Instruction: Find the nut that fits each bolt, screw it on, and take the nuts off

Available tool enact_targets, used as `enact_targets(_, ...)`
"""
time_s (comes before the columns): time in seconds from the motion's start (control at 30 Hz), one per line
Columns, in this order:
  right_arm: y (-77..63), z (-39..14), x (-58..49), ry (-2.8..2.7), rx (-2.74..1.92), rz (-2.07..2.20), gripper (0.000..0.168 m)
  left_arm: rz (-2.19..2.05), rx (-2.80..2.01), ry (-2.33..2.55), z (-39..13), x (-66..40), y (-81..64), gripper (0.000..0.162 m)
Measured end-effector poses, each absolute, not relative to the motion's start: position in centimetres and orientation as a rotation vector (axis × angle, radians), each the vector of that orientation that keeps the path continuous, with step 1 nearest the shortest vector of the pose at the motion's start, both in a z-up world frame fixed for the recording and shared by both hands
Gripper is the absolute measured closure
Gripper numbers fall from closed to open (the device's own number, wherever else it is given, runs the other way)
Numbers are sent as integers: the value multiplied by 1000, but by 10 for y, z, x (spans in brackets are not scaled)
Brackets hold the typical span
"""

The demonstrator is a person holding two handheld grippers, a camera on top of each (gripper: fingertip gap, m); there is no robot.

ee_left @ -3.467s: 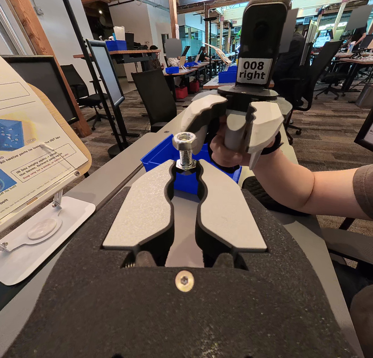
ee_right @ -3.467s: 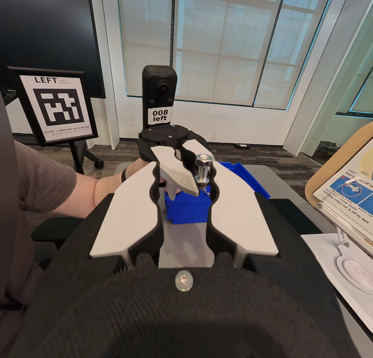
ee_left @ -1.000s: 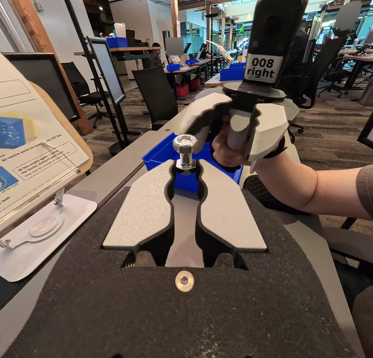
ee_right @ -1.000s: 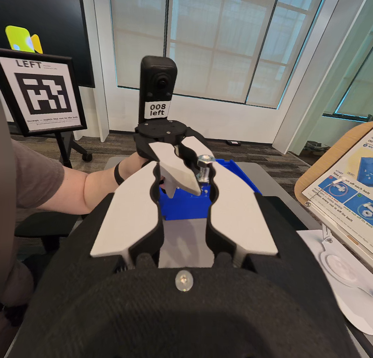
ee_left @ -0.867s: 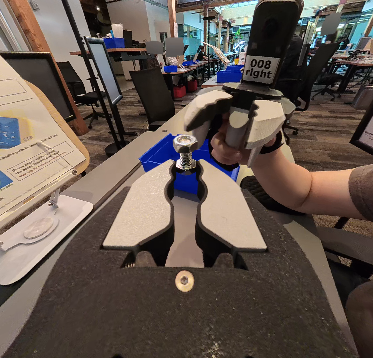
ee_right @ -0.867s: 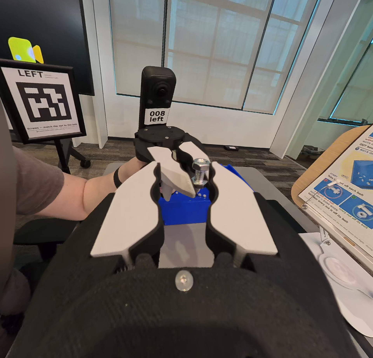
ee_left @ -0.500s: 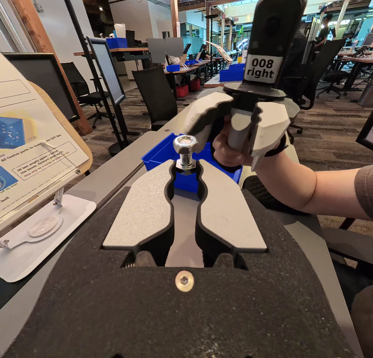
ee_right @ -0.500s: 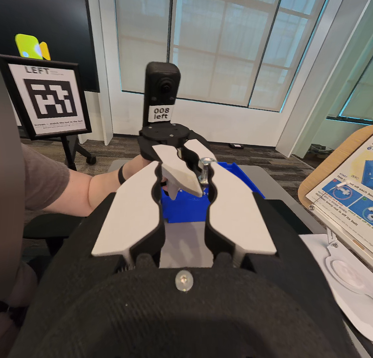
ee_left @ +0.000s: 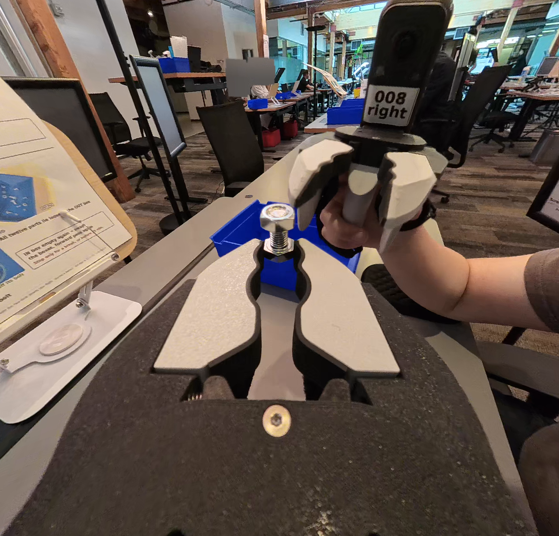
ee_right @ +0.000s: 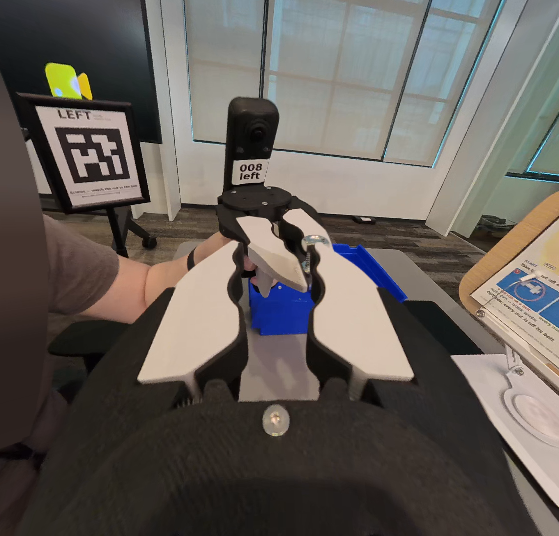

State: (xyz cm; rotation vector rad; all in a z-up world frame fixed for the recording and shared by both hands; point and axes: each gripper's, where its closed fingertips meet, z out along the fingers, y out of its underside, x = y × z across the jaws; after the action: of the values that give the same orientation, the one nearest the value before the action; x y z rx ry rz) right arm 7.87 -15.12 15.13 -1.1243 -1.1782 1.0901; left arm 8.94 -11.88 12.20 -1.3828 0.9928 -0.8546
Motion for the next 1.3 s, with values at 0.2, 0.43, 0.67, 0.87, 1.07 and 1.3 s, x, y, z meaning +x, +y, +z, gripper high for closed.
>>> enact_targets(0.2,-144,148,74,-1144,-1140,1090,112,-867,-1374,1047,118,99,-128,144)
enact_targets(0.43,-151,148,76,-1193,-1123,1058,119,-853,-1388,984,122,89,-117,144)
enact_targets(0.67,-147,146,72,-1168,-1132,1052,109,-875,-1373,1044,119,99,-128,144)
enact_targets(0.87,-150,144,73,-1215,-1146,1003,115,-863,-1395,992,121,89,-119,144)
enact_targets(1.07,-147,148,73,-1179,-1129,980,98,-885,-1382,1034,120,98,-128,144)
enact_targets(1.3,-155,140,64,-1240,-1130,972,89,-867,-1393,985,122,90,-119,144)
